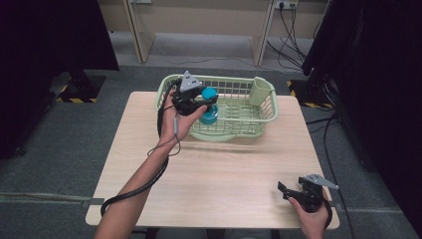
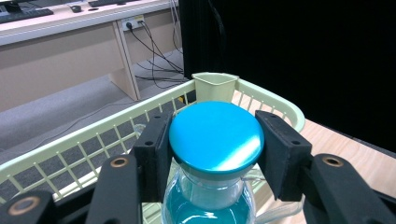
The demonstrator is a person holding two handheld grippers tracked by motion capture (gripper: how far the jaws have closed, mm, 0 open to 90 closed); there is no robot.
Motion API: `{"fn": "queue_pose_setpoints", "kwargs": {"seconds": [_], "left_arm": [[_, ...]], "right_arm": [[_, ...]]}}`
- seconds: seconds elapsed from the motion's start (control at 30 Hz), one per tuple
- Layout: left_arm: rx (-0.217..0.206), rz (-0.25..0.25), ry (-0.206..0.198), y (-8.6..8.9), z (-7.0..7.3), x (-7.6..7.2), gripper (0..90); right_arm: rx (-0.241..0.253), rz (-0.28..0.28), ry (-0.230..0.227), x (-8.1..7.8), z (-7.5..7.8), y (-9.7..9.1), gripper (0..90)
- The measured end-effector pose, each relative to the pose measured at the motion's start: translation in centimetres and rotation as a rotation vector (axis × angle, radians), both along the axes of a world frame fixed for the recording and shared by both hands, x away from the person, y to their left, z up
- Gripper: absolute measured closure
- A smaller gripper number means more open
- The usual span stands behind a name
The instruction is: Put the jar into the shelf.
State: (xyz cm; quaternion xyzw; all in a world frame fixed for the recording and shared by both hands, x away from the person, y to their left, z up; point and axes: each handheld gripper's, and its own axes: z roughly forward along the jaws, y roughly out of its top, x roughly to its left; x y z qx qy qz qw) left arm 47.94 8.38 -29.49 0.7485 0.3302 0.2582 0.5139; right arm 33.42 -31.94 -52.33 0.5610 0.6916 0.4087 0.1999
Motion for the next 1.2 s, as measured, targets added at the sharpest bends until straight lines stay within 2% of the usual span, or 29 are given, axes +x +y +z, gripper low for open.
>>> {"fn": "queue_pose_setpoints", "kwargs": {"seconds": [0.17, 0.6, 0.8, 1.2], "left_arm": [[-0.008, 0.018, 0.007, -0.4, 0.1, 1.1, 48.5], [0.02, 0.065, 0.023, -1.0, -0.1, 4.0, 48.5], [0.04, 0.083, 0.049, -1.3, -0.6, 5.5, 48.5], [0.054, 0.114, 0.112, -2.1, -1.8, 8.5, 48.5]], "right_arm": [[0.002, 0.0, 0.0, 0.0, 0.0, 0.0, 7.2], [0.008, -0.001, 0.002, 0.0, 0.0, 0.0, 7.2], [0.009, 0.0, 0.002, 0.0, 0.0, -0.1, 7.2], [0.012, 0.002, 0.001, 0.0, 0.0, -0.1, 7.2]]}}
